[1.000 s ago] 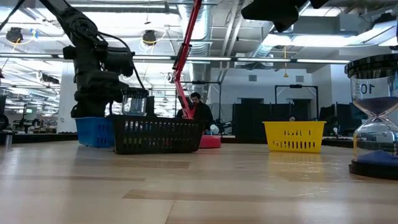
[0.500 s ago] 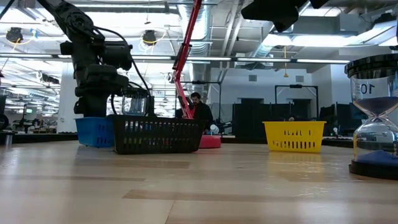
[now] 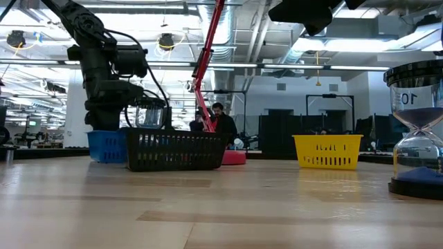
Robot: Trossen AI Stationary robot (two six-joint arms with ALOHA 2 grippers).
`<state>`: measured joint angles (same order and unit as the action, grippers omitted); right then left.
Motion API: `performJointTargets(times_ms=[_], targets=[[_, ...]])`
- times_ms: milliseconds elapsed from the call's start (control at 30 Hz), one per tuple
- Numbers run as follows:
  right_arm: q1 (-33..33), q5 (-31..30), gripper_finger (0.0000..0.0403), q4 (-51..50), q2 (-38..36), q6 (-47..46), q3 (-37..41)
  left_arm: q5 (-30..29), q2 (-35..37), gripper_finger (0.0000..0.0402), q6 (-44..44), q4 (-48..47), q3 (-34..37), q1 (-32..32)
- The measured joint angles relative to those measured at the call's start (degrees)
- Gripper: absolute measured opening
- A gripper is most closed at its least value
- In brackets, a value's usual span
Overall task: Pick & Place Office items
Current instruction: Put the green hourglass into the black bin
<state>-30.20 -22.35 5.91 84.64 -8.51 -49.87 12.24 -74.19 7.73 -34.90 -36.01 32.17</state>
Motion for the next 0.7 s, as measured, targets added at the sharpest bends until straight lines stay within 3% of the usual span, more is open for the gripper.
performJointTargets(times_ms=[300,700], targets=[[0.0,0.0,0.0159,0.0,0.0,0.0,0.0,-1.7,0.4,0.0082,0.0,0.9,0.0,0.0],[0.0,0.0,0.0159,-0.5,0.0,0.0,0.0,-1.6,9.6,0.0023,-2.6,9.1,0.0,-4.7]])
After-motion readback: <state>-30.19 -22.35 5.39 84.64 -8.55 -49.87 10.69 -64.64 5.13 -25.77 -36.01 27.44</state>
